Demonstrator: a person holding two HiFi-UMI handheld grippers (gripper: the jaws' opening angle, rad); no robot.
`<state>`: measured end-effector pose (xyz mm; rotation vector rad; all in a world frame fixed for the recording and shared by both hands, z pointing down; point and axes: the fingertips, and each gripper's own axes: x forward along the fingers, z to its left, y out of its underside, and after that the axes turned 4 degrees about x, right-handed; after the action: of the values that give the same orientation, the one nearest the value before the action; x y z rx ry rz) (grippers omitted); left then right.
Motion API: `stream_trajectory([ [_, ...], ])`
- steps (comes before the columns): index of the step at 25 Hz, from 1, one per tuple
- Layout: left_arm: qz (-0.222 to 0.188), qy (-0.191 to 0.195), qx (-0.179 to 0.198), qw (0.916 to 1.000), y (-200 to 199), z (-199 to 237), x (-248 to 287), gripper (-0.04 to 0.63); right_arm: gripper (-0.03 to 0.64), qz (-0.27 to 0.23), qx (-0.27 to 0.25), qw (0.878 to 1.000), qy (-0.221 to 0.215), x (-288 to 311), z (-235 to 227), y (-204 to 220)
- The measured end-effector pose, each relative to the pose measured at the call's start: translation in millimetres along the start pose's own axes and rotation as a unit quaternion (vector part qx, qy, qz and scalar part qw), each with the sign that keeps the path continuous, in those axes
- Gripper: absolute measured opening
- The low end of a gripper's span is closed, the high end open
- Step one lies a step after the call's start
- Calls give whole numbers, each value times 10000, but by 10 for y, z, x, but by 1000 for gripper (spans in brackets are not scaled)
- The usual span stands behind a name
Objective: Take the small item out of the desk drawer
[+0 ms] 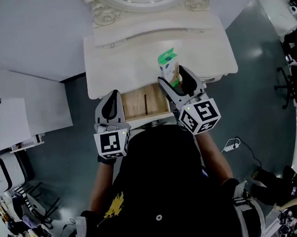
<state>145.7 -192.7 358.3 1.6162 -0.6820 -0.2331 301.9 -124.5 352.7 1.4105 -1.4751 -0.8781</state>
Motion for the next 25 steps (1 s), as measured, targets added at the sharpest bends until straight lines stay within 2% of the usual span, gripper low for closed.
stream_trajectory([
  [25,-348,259,-148,9989,-320,-72,-96,14,341,20,-213,9998,-53,-124,160,-64],
])
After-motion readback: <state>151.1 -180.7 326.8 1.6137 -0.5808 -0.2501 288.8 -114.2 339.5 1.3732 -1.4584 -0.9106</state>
